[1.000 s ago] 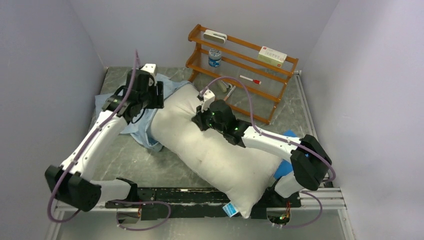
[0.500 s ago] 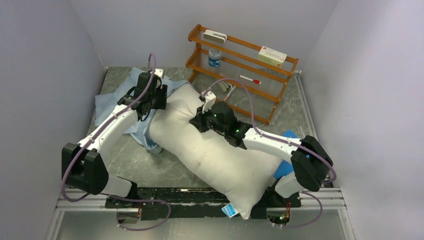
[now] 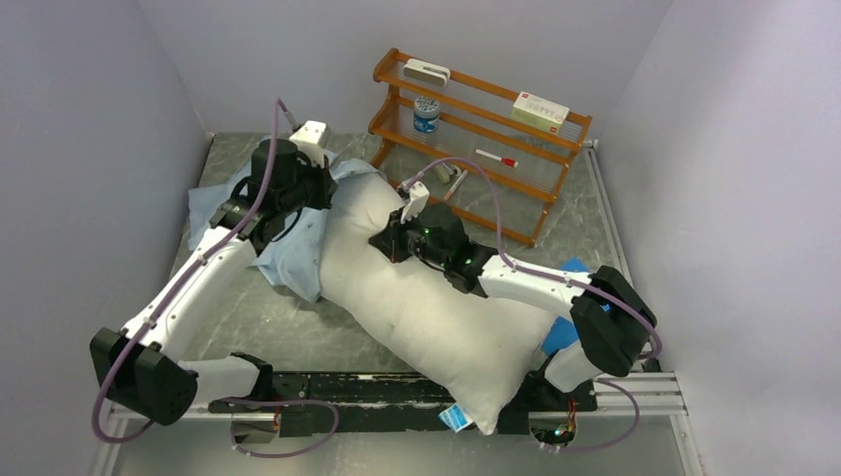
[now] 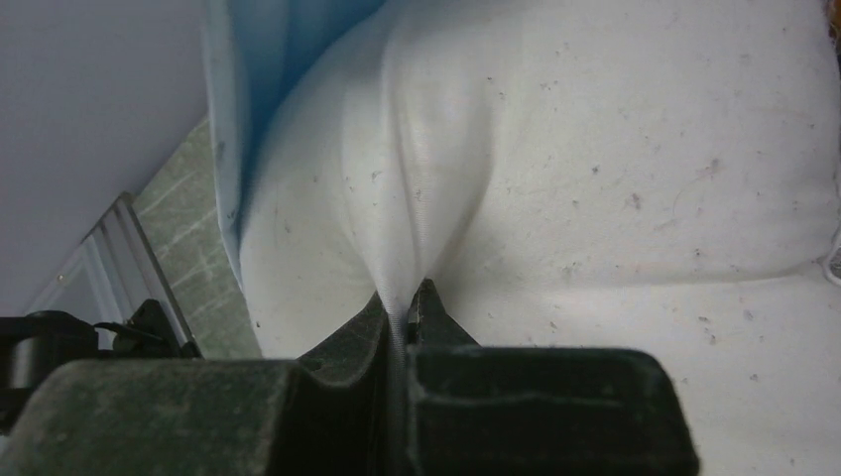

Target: Put the pillow into the pillowcase

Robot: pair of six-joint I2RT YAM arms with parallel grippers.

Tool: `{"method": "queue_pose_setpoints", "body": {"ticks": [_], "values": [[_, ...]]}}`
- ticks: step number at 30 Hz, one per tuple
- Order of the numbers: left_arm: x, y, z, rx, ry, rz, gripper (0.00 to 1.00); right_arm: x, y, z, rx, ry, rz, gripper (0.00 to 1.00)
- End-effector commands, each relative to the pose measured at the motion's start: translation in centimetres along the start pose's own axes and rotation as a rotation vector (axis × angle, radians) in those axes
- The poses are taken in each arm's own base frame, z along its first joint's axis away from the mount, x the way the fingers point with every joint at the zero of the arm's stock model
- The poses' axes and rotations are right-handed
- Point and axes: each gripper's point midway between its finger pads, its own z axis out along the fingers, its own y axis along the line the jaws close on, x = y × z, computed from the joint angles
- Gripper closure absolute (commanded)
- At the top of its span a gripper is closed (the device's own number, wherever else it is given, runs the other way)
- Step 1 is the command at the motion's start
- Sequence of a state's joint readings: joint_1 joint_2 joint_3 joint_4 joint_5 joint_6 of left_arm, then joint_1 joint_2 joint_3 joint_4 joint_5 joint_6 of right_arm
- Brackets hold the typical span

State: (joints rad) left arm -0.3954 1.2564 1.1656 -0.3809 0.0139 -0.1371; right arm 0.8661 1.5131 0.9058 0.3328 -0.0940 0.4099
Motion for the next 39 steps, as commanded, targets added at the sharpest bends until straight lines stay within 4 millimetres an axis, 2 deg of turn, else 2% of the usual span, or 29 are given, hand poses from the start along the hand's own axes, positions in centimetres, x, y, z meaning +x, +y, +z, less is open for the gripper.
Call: {"method": "queue_pose_setpoints", "body": {"ticks": [1, 5, 7, 8, 9, 11, 12, 13, 15, 17, 18, 21, 22, 23, 25, 28, 30, 34, 36, 39], "values": [[-2.4, -4.8, -1.9, 0.192, -0.064, -0.062, 0.95, -2.8, 2.2, 0.6, -0.059, -0.109, 0.061, 1.00], [0.7, -8.0, -2.1, 0.321, -0.033, -0.141, 0.95, -3.9, 1.5, 1.0, -0.020, -0.192, 0.124, 1.00], [2.4, -9.5, -2.0, 0.389, -0.019, -0.181, 0.95, -3.9, 1.5, 1.6, -0.027, -0.204, 0.158, 1.00], [3.2, -9.6, -1.8, 0.393, -0.004, -0.197, 0.95, -3.7, 1.5, 1.9, -0.030, -0.201, 0.170, 1.00], [4.0, -9.2, -1.4, 0.367, 0.022, -0.202, 0.95, -3.5, 1.9, 2.2, -0.051, -0.185, 0.169, 1.00], [5.9, -7.0, -0.4, 0.230, 0.099, -0.186, 0.95, -2.9, 2.7, 2.4, -0.093, -0.127, 0.112, 1.00], [6.4, -5.8, -0.1, 0.160, 0.135, -0.167, 0.95, -3.0, 2.9, 2.2, -0.094, -0.101, 0.078, 0.93], [6.7, -4.8, 0.1, 0.099, 0.168, -0.150, 0.92, -2.8, 2.6, 1.7, -0.077, -0.072, 0.044, 0.81], [6.2, -3.9, -0.2, 0.040, 0.198, -0.136, 0.83, -3.4, 1.9, 0.0, -0.050, -0.043, -0.005, 0.55], [4.1, -3.3, -0.7, -0.002, 0.150, -0.132, 0.68, -4.5, 1.1, -2.1, -0.035, -0.031, -0.028, 0.25], [2.8, -3.3, -1.0, -0.007, 0.111, -0.130, 0.58, -5.4, 0.2, -3.3, -0.017, -0.031, -0.038, 0.18], [-1.3, -3.0, -1.9, -0.028, -0.002, -0.100, 0.37, -6.7, -2.8, -5.9, 0.045, -0.010, -0.032, 0.14], [-2.4, -2.7, -1.7, -0.049, -0.026, -0.084, 0.33, -6.9, -3.9, -6.7, 0.069, -0.001, -0.025, 0.13], [-3.6, -2.5, -1.6, -0.062, -0.052, -0.064, 0.31, -7.2, -5.0, -7.3, 0.096, 0.000, -0.024, 0.13], [-4.9, -2.1, -0.5, -0.091, -0.066, -0.020, 0.30, -7.6, -7.0, -7.8, 0.148, 0.012, -0.038, 0.11], [-5.3, -2.2, 1.9, -0.102, -0.035, 0.021, 0.29, -6.9, -8.9, -7.2, 0.156, 0.087, -0.031, 0.09], [-5.2, -2.4, 3.5, -0.097, -0.008, 0.034, 0.29, -6.3, -9.3, -6.3, 0.125, 0.126, -0.008, 0.01], [-3.6, -2.7, 6.4, -0.084, 0.051, 0.053, 0.28, -4.3, -10.5, -3.9, 0.087, 0.206, 0.012, 0.00], [-2.6, -2.7, 7.2, -0.092, 0.087, 0.053, 0.29, -3.1, -11.0, -2.4, 0.050, 0.268, 0.019, 0.00], [-1.8, -2.4, 6.9, -0.109, 0.091, 0.025, 0.29, -0.3, -11.2, -0.5, -0.023, 0.365, 0.053, 0.05]]}}
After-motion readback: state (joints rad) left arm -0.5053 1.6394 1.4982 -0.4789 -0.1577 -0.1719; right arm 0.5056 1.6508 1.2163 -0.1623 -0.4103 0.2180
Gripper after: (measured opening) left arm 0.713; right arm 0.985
